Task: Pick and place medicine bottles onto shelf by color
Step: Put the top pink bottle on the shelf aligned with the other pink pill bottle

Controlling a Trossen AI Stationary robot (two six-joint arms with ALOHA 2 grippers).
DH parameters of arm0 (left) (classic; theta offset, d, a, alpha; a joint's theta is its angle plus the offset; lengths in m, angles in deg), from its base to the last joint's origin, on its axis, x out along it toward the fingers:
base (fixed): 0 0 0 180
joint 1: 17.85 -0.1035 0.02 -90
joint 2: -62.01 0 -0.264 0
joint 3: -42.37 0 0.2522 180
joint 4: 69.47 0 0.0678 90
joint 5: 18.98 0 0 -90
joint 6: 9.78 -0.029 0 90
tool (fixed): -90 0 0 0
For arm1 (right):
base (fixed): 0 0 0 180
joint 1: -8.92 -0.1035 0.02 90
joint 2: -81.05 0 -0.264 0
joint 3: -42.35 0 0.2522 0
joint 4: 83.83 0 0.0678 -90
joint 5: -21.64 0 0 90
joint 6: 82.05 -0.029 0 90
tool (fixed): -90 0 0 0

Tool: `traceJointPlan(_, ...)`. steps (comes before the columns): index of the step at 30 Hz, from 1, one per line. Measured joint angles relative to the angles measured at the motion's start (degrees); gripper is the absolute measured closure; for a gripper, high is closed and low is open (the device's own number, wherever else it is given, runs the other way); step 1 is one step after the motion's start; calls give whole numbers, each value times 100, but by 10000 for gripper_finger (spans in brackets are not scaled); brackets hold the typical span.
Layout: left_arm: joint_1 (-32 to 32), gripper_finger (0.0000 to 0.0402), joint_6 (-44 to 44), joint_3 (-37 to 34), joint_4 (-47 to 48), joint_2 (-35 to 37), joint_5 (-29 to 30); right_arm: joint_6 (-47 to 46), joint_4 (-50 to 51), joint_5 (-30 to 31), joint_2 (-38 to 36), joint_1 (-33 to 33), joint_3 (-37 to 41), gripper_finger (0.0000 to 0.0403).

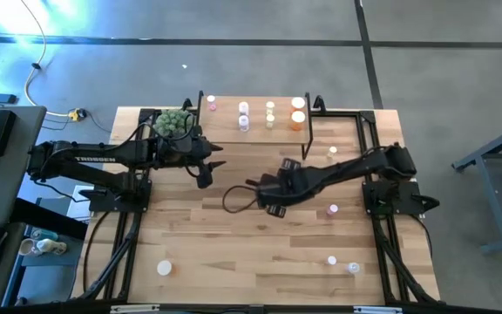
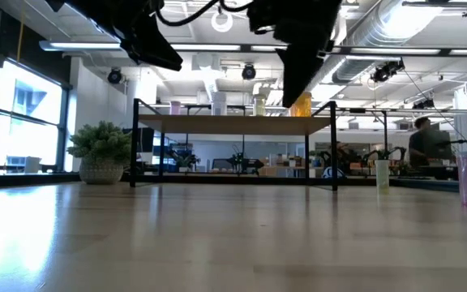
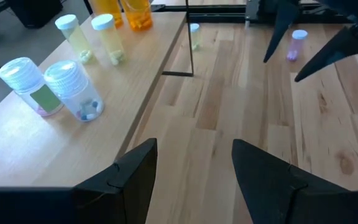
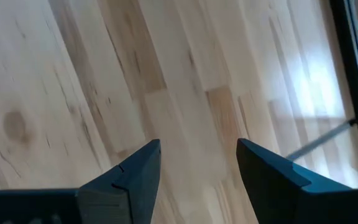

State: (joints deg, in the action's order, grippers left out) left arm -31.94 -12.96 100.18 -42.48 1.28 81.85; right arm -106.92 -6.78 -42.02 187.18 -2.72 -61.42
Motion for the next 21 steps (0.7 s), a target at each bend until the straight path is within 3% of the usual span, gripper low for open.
traceJointPlan(9, 0, 202, -40, 0, -2, 0, 4, -1708, 424, 823, -729, -696, 635, 201)
traceJointPlan(21, 0, 202, -195, 0, -2, 0, 11, -4767, 421, 1018, -1911, -1766, 1904, 201)
